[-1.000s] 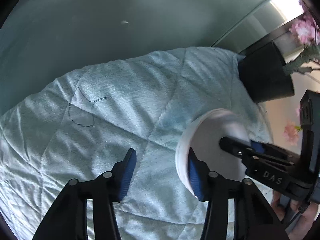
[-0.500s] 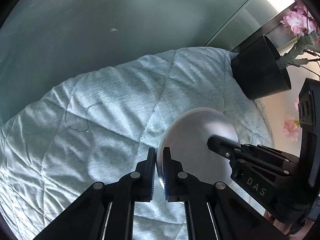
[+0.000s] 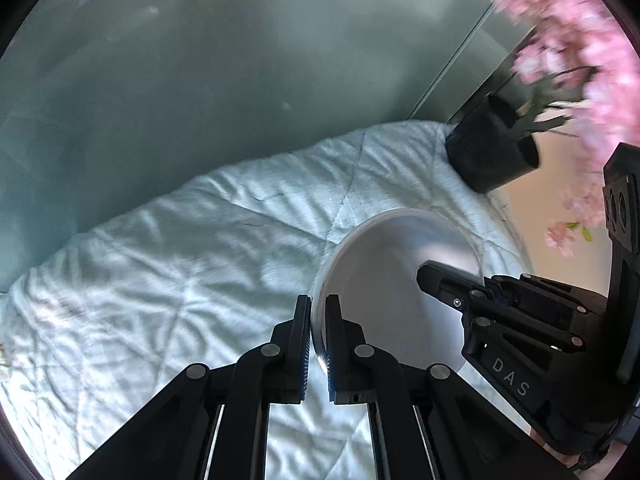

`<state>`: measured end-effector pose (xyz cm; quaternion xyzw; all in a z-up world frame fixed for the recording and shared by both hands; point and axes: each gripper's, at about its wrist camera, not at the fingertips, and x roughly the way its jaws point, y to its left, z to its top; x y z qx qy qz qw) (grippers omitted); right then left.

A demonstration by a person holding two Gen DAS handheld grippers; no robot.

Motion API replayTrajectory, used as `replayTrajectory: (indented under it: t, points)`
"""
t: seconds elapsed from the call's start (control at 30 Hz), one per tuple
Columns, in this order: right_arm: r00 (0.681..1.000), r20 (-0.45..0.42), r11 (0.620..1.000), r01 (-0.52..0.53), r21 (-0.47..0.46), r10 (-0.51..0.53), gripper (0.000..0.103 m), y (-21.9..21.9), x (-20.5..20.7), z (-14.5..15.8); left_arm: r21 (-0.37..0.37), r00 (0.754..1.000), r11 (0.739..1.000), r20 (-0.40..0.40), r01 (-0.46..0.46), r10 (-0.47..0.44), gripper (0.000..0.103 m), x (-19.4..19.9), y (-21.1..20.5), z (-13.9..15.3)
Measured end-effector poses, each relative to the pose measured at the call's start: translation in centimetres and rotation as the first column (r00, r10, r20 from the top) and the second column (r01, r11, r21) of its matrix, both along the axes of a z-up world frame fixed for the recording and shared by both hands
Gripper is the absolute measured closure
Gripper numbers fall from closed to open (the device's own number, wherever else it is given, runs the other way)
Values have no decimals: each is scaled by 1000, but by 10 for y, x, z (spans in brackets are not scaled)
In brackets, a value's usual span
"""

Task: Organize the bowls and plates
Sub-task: 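Carry the small white bowl with the right gripper toward the nested bowls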

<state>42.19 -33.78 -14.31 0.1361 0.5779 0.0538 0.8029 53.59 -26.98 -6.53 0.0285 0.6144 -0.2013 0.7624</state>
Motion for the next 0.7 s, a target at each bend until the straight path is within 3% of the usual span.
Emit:
replayTrajectory:
  t: [0.3,0.47,0.7]
  points:
    - [988,138,998,-70,3,69,96,29,-72,118,-13,995,1000,99,-29,30,100,-86,57,126]
    - [985,147,996,-90,6,88,96,42,-120,152,-21,994,999,100,-37,39,99,-147,80,169]
    - [981,155,993,-115,-29,118,96,46,-183,170,-36,994,998,97,-44,47,99,-226,83,189]
